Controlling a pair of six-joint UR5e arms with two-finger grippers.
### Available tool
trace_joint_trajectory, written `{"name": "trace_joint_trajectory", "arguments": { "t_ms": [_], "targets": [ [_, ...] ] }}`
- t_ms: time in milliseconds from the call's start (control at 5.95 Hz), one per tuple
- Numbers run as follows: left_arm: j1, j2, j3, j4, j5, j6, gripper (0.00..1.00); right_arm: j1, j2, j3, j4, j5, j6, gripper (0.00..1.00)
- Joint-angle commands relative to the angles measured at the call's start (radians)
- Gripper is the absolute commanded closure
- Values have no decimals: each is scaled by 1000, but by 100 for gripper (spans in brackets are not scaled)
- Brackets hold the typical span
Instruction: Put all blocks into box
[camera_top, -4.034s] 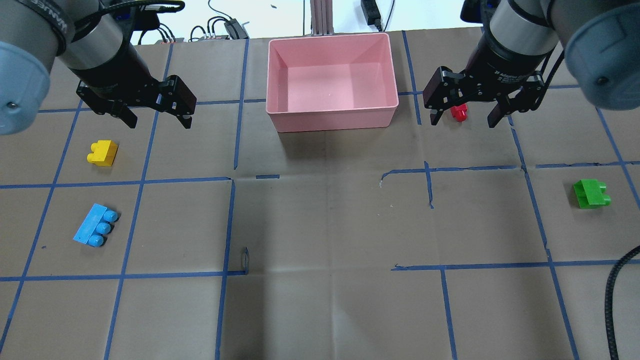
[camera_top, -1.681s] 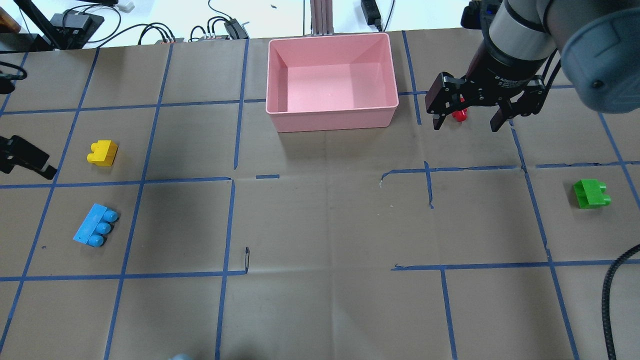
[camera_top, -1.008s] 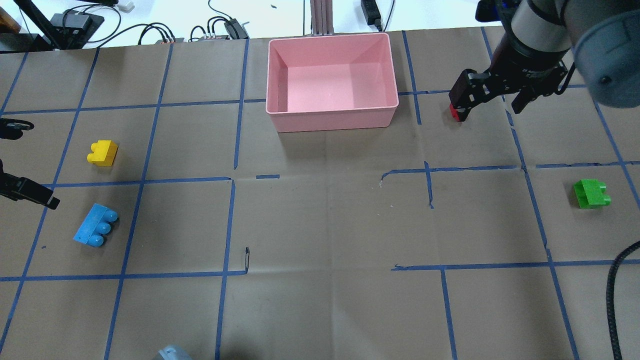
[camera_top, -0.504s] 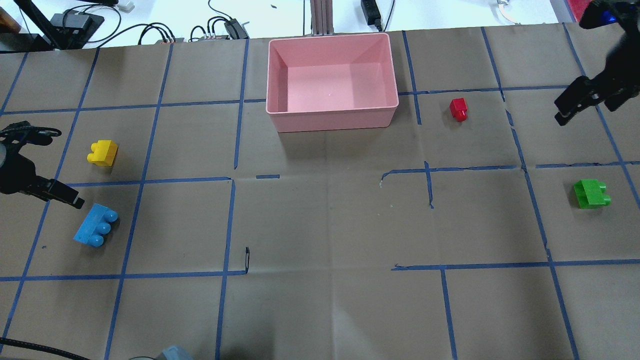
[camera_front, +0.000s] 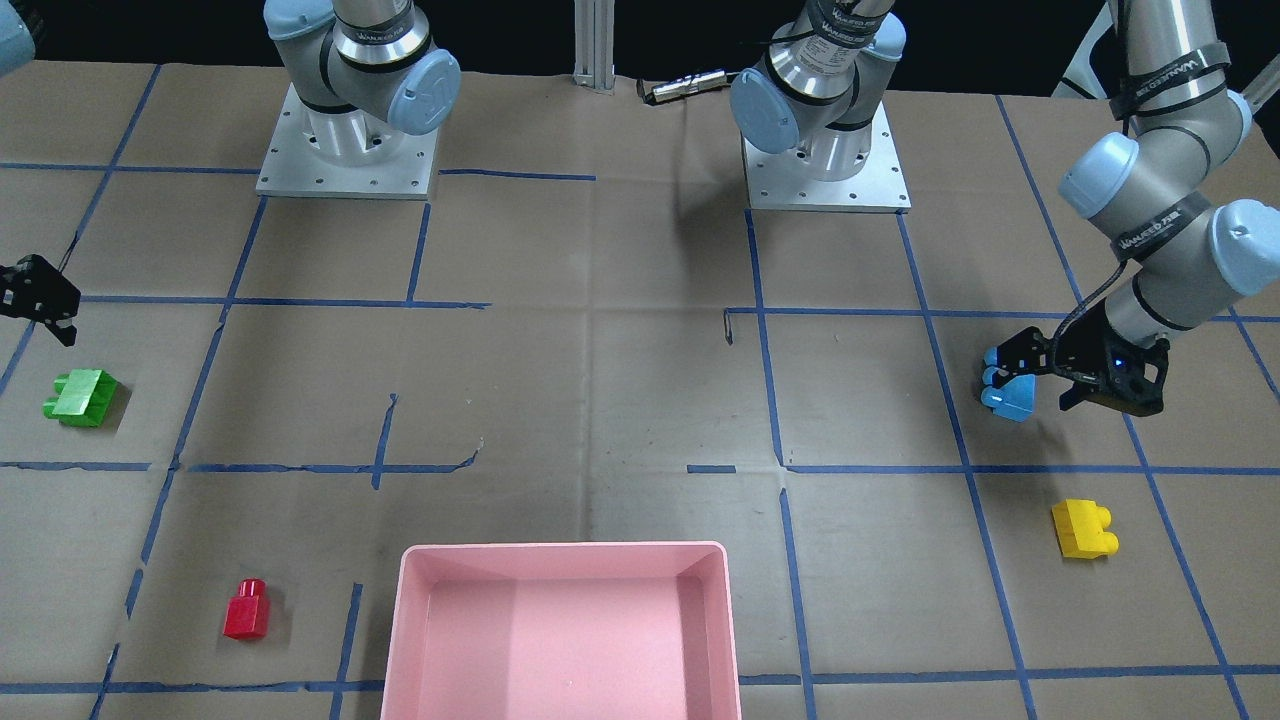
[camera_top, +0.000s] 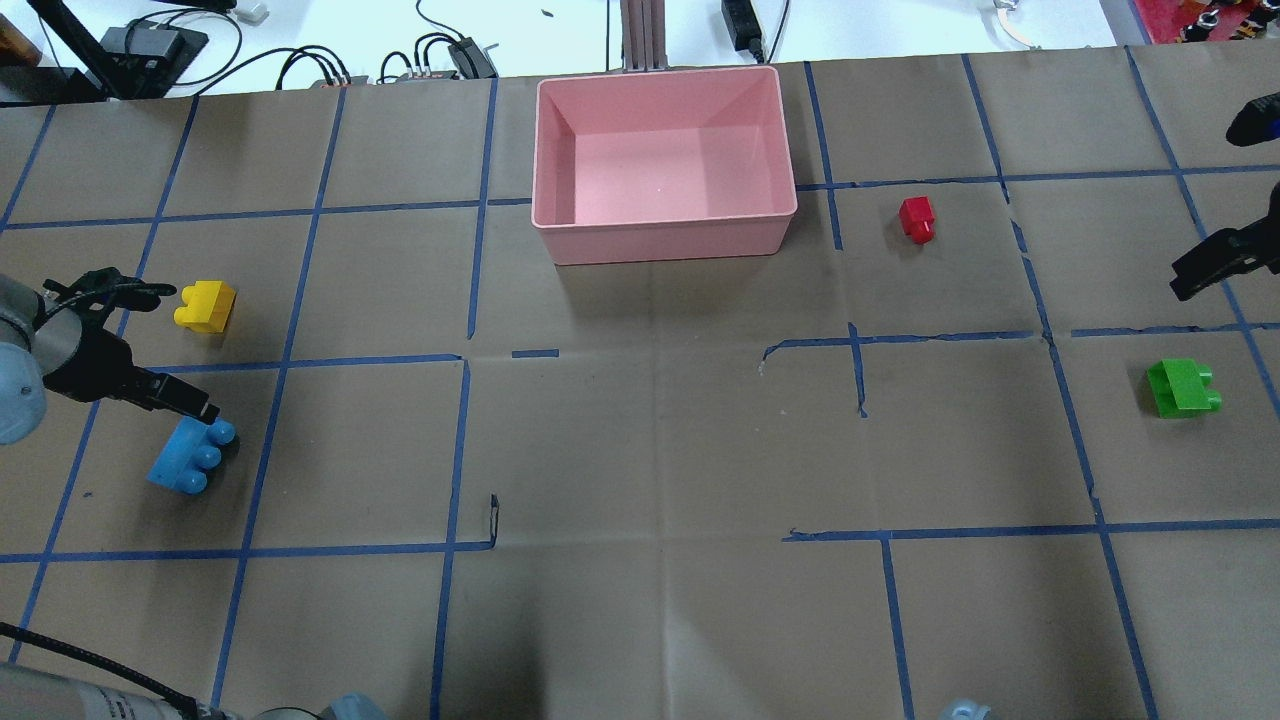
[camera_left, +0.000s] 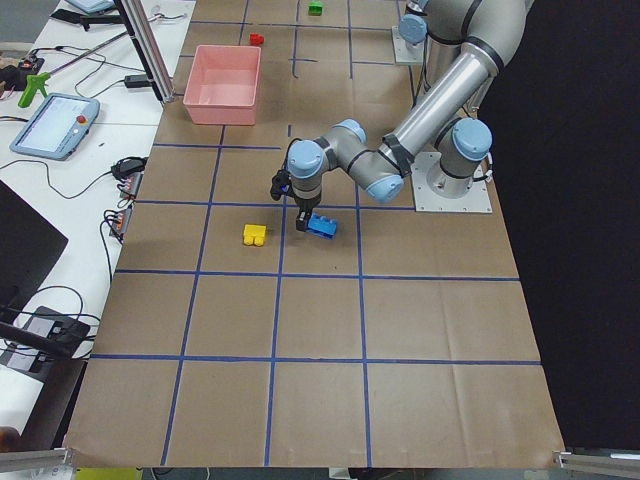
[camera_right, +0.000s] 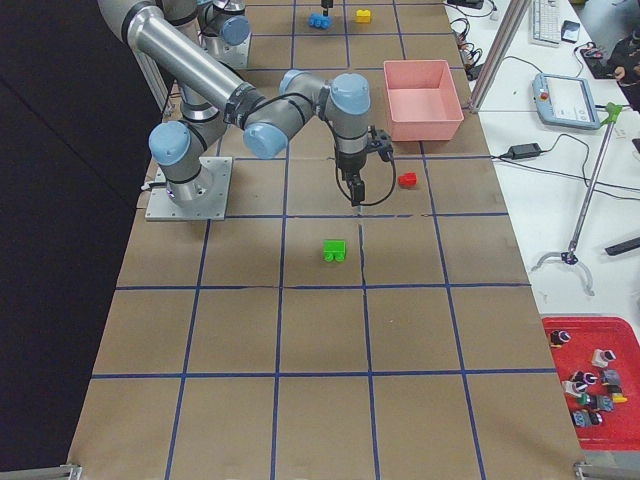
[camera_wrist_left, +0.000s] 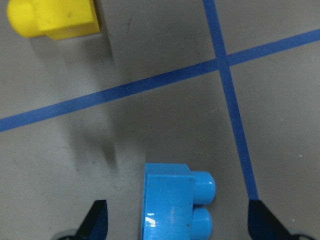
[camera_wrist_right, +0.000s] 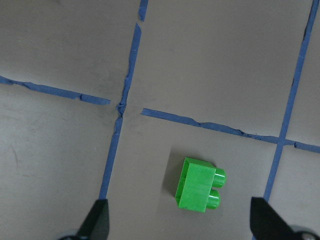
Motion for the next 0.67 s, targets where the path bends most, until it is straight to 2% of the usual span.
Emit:
{"name": "trace_joint_trajectory", "arguments": {
  "t_ms": [0, 336, 504],
  "targets": [
    [0, -8, -46, 28, 3, 7, 1, -49, 127, 23, -136, 0, -3, 0],
    [7, -8, -54, 23, 12, 22, 1, -111, 219, 69, -263, -5, -4, 0],
    [8, -8, -54, 20, 17, 31, 1, -112, 221, 114, -319, -8, -4, 0]
  ]
}}
